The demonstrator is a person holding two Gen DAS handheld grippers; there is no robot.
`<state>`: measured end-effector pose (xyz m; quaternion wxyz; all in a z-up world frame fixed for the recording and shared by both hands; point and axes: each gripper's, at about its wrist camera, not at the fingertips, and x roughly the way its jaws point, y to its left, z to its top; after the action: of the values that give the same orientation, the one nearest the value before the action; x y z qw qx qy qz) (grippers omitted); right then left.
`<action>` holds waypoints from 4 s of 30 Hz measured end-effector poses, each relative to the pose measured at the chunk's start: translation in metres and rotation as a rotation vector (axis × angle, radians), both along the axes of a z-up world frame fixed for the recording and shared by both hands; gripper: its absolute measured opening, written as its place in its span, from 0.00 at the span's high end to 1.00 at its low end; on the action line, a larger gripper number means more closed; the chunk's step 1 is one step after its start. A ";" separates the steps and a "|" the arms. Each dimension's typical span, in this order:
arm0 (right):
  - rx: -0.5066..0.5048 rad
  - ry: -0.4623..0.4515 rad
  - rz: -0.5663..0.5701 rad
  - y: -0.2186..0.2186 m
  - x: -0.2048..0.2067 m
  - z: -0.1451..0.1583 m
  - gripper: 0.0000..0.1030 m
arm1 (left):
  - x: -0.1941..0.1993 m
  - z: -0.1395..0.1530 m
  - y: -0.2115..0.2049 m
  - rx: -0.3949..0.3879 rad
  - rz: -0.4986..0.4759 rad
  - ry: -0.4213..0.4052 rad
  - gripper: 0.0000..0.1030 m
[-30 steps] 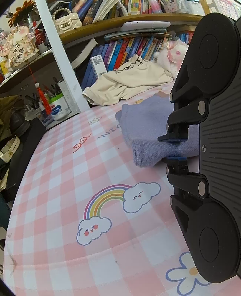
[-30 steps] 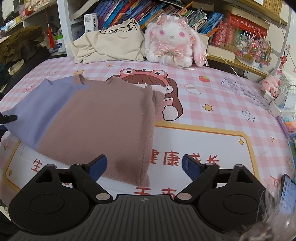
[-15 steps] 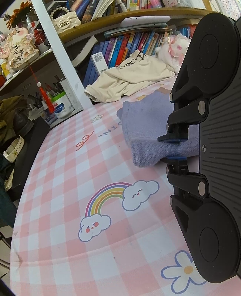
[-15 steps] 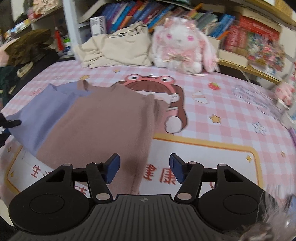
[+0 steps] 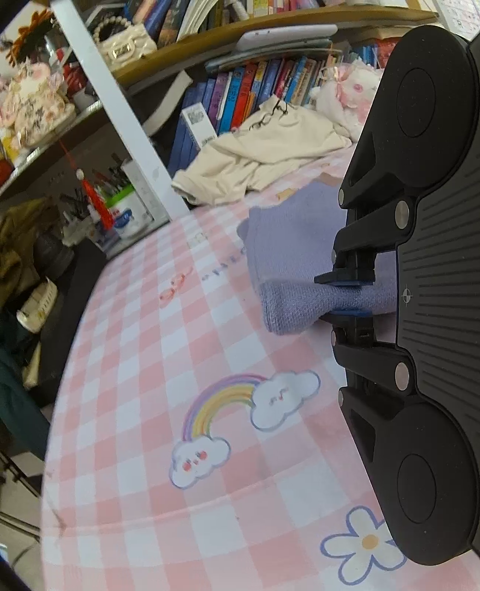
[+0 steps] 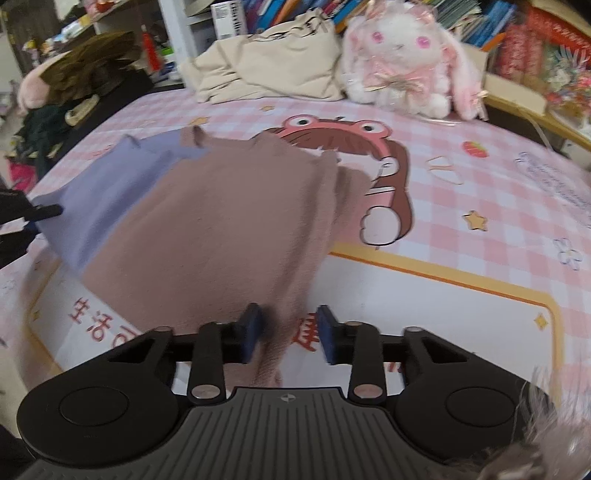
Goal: Fold clothes
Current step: 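Fold the lavender side over the pink side with the left gripper while the right grasps the pink edge, then lay the lavender side down and open the left gripper, then move the open left gripper to the folded edge while the right holds the pink edge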
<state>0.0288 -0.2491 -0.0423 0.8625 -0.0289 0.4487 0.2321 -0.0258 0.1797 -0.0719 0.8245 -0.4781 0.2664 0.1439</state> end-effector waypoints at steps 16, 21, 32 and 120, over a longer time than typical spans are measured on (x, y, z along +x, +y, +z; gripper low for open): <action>0.084 0.034 0.085 -0.013 0.011 -0.006 0.83 | 0.007 0.113 -0.101 0.232 -0.296 -0.249 0.92; 0.115 0.046 0.097 -0.018 0.015 -0.008 0.83 | 0.008 0.123 -0.168 0.282 -0.457 -0.238 0.91; 0.204 0.102 0.097 -0.032 0.021 -0.012 0.83 | 0.021 0.042 -0.243 0.170 -0.685 0.004 0.79; 0.346 0.034 -0.069 -0.020 0.044 0.019 0.87 | 0.013 0.049 -0.215 0.707 -0.813 0.045 0.34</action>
<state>0.0729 -0.2689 -0.0233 0.8543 0.1396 0.4174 0.2764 -0.0125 -0.0349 -0.0233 0.9184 -0.0267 0.3831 -0.0955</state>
